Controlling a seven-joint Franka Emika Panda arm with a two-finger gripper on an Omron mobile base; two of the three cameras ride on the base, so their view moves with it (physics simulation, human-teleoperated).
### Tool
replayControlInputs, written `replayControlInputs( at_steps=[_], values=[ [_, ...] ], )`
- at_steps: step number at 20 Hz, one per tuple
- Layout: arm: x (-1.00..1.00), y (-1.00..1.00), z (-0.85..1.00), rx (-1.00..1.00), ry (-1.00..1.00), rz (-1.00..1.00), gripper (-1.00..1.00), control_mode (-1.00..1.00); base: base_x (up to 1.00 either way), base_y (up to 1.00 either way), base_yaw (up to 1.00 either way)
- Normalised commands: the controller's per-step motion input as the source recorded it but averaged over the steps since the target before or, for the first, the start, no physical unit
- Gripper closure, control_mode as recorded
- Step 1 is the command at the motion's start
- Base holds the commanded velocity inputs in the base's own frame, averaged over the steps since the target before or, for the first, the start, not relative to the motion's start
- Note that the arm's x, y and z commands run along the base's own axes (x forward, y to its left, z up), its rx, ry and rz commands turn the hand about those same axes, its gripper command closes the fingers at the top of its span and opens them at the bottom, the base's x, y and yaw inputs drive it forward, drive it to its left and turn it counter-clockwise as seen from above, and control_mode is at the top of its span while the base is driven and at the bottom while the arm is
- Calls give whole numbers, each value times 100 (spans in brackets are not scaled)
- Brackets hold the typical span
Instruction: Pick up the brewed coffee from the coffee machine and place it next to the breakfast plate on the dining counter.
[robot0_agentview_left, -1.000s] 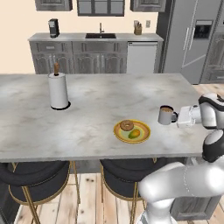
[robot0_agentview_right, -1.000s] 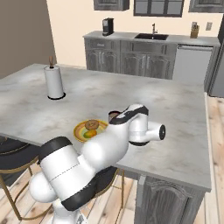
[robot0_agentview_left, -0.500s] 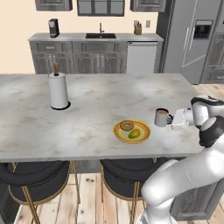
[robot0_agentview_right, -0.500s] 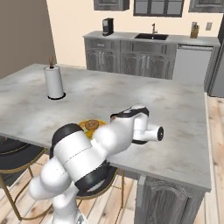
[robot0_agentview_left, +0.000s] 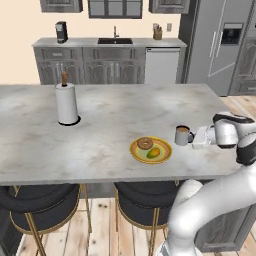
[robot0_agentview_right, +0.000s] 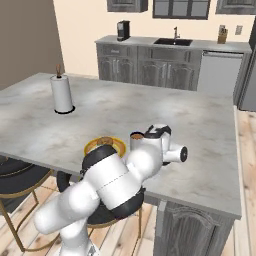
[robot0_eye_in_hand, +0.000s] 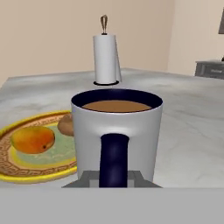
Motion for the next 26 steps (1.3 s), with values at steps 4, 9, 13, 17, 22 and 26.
replayControlInputs(
  at_steps=[4,9,13,17,22,26],
  values=[
    [27,-13,-34,0,0,0,100,-100,0,0,0],
    [13,-1,-30,0,0,0,100,-100,0,0,0],
    [3,0,-16,-1,0,0,100,-100,0,0,0],
    [11,2,-12,-3,0,0,100,-100,0,0,0],
    [7,14,-17,-7,0,0,-100,-100,0,0,0],
    [-2,4,-3,-3,0,0,-100,-100,0,0,0]
  ],
)
